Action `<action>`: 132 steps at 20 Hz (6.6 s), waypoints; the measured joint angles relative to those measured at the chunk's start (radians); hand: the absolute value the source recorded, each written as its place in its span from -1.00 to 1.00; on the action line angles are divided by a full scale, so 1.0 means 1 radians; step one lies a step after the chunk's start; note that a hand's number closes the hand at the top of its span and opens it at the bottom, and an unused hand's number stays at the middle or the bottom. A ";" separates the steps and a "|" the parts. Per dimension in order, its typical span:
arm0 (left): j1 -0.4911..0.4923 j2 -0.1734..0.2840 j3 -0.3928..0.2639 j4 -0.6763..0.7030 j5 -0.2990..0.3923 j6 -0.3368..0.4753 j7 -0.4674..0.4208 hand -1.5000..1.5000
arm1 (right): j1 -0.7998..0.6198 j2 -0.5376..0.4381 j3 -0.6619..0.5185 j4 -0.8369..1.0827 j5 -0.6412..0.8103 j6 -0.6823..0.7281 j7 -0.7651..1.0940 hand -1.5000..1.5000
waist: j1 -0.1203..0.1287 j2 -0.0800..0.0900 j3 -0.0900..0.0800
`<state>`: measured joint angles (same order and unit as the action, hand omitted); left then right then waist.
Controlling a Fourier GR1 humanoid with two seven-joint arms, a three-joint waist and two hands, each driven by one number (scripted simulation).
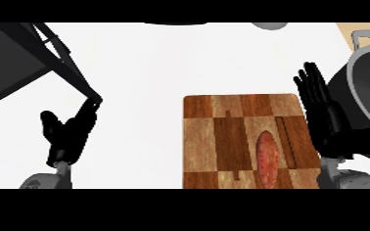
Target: Pick the sweet potato from the cutting board and place it in the pot
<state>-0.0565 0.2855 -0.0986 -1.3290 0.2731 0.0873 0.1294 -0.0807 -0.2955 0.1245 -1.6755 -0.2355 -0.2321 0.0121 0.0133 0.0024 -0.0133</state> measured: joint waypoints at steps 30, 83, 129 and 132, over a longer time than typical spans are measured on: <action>-0.130 0.041 0.111 -0.276 -0.078 0.141 0.062 0.00 | -0.093 -0.510 -0.008 0.174 0.208 0.675 -0.353 -1.00 | -0.012 -0.006 0.011; -0.148 -0.073 0.214 -0.293 -0.191 0.039 0.085 0.00 | -0.056 -0.112 0.193 0.136 0.990 0.744 -0.176 1.00 | -0.011 -0.006 0.010; -0.135 -0.092 0.235 -0.319 -0.209 0.033 0.111 0.00 | 0.043 0.143 -0.468 -0.588 0.953 0.489 0.362 1.00 | -0.025 -0.004 0.014; -0.135 -0.093 0.231 -0.339 -0.207 0.031 0.127 0.00 | 0.004 0.085 -0.598 -0.487 0.831 0.494 0.320 1.00 | -0.021 -0.004 0.014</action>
<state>-0.1911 0.1923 0.1327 -1.6683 0.0659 0.1183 0.2567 -0.0768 -0.2106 -0.4731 -2.1627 0.5952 0.2622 0.3324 -0.0075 -0.0015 0.0006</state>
